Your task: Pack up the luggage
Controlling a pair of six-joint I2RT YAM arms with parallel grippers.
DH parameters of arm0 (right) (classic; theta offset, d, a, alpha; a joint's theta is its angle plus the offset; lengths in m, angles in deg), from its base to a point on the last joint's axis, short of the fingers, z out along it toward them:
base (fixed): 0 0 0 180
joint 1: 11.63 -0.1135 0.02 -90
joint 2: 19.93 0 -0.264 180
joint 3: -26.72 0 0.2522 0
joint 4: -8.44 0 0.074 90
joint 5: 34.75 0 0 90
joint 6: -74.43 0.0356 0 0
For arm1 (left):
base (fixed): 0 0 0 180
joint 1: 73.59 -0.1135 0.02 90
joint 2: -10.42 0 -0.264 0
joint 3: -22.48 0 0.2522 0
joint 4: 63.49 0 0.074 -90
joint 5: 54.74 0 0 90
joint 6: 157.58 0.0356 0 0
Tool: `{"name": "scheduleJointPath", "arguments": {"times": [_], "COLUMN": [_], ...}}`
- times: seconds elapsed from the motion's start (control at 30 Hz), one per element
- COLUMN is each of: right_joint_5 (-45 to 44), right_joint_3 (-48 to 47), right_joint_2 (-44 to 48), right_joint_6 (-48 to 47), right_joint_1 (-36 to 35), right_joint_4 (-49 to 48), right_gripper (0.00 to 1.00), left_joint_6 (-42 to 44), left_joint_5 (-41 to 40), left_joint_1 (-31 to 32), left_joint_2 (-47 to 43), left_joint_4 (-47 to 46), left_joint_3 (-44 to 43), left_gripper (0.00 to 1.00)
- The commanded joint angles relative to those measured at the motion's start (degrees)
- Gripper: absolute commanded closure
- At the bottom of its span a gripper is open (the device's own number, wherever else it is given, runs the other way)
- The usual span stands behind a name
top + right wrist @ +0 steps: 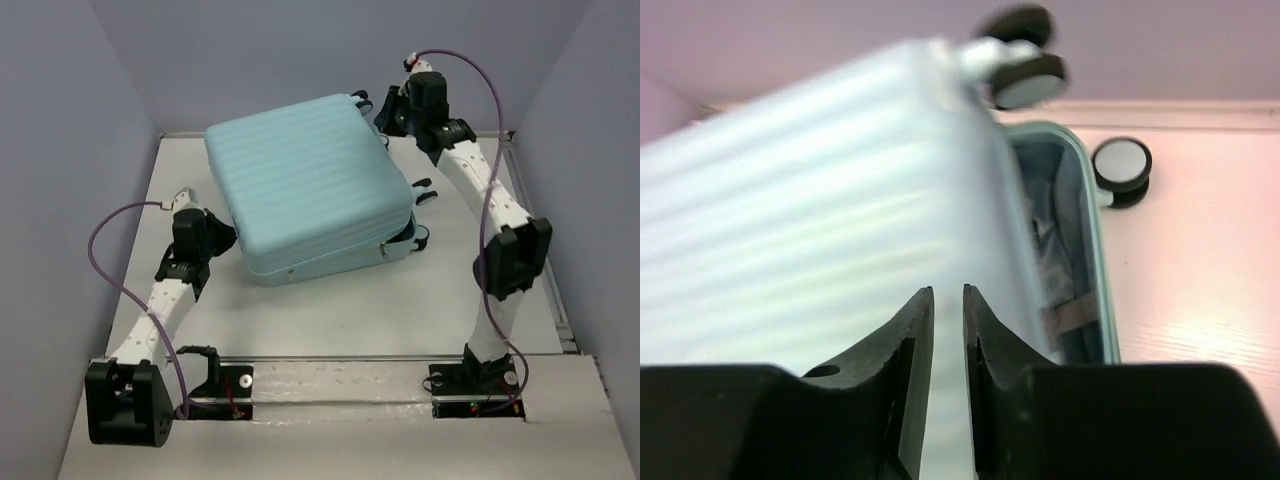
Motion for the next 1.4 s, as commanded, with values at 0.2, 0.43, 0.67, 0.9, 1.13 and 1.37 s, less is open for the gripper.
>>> {"name": "scheduleJointPath", "arguments": {"times": [0.2,0.43,0.67,0.9,1.13,1.37], "right_joint_5": [-15.42,-20.44,-25.64,-19.95,-0.97,2.39], "right_joint_3": [28.4,43.79,59.34,66.39,71.66,74.83], "right_joint_2": [29.91,42.89,53.36,62.07,62.17,55.93], "right_joint_6": [-2.4,-0.73,4.71,6.13,6.13,7.09], "right_joint_1": [-1.96,-1.96,-1.96,-1.96,-2.48,-2.48], "right_joint_4": [-10.05,-11.28,-7.85,-3.99,0.23,-4.94], "right_gripper": [0.82,0.75,0.8,0.93,0.93,0.93], "left_joint_6": [0.52,1.58,3.43,3.5,6.68,1.67], "left_joint_5": [2.18,-1.84,-4.0,4.17,15.05,28.34], "left_joint_1": [1.97,-2.6,-9.89,-11.21,-11.57,-11.04], "left_joint_2": [5.91,8.13,16.33,41.21,71.52,85.08], "left_joint_4": [-5.87,-1.74,0.36,2.55,12.33,2.67], "left_joint_3": [-13.56,-20.15,-33.3,-55.94,-89.83,-104.7], "left_gripper": [0.87,0.65,0.37,0.36,0.35,0.34]}}
